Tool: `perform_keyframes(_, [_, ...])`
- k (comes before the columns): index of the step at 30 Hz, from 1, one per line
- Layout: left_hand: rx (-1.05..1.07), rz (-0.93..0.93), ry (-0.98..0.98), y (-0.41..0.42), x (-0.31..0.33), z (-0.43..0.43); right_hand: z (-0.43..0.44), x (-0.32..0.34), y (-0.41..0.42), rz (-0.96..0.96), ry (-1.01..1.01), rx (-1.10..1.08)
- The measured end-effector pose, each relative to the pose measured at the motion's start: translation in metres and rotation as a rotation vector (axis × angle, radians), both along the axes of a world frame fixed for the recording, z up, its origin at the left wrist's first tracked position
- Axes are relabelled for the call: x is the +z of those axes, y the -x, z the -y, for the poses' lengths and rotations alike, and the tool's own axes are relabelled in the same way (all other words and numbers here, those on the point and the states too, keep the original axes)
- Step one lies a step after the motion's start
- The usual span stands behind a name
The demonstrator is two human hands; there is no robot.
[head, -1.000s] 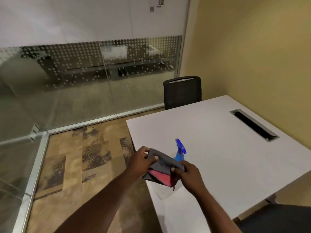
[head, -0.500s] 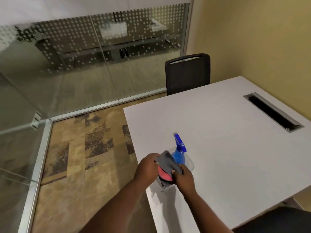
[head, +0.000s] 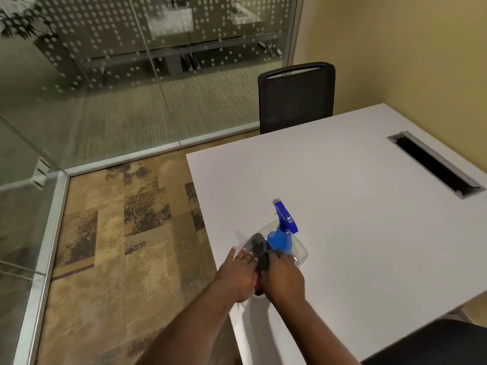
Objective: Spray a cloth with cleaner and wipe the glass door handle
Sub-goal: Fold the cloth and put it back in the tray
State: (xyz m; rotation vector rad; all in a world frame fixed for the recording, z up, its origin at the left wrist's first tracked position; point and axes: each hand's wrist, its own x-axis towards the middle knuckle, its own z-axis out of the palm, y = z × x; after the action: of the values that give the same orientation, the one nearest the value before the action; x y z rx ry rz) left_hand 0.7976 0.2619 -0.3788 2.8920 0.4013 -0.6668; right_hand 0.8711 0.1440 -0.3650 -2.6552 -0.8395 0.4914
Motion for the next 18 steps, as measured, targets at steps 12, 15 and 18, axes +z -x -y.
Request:
perform_keyframes(12, [-0.036, -0.177, -0.14, 0.001, -0.016, -0.008, -0.01, -0.041, -0.017, -0.029, 0.146, 0.486])
perform_keyframes(15, [-0.039, -0.153, -0.142, 0.001, -0.02, -0.012, -0.012, -0.046, -0.023, -0.055, 0.242, 0.487])
perform_keyframes(18, [-0.037, -0.117, -0.141, 0.001, -0.024, -0.018, -0.019, -0.046, -0.029, -0.08, 0.268, 0.54])
